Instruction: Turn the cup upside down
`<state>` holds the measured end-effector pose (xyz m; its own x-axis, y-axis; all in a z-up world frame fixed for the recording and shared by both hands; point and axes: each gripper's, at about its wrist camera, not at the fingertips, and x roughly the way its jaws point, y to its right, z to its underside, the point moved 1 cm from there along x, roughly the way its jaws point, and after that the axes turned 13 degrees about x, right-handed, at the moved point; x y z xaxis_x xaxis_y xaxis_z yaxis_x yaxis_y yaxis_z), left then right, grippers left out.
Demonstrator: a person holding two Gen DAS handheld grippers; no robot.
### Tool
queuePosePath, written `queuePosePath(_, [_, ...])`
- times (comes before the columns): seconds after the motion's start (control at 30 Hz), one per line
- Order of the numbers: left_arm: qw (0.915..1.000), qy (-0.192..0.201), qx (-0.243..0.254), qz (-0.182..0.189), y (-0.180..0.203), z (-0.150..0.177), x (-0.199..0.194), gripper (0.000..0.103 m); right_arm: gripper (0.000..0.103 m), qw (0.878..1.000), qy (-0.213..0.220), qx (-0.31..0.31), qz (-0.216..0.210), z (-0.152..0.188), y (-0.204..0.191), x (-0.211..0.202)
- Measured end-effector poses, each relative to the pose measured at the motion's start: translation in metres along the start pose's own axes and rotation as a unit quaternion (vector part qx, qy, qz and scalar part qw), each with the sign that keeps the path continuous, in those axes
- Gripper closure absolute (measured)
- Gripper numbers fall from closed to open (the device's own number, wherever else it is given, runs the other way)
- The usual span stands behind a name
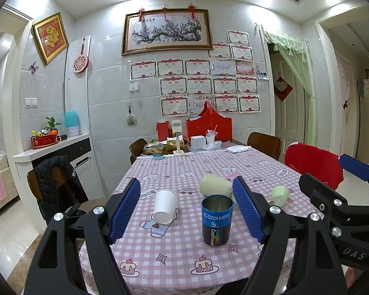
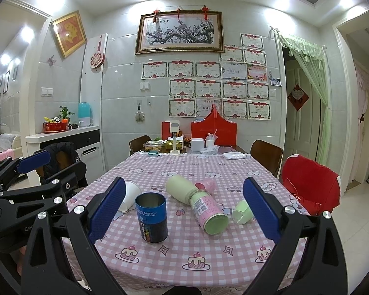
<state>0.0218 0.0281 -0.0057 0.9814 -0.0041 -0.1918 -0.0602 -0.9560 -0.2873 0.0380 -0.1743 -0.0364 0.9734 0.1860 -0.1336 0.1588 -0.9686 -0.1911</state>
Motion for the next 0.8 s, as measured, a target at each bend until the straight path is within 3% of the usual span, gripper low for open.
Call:
queuePosePath(0.5, [0.9999, -0.015, 0.003, -0.007, 0.009, 0.005, 0.026, 0.026, 0.011, 1.0, -0.015, 0.005, 0.009, 0.011, 0.009, 0.024])
queuePosePath(0.8, [0.9988, -0.048, 0.005, -0.003, 0.014, 0.022, 0.056, 0.026, 0.011, 0.999, -0.042, 0.005, 0.02, 0.026, 0.016, 0.049])
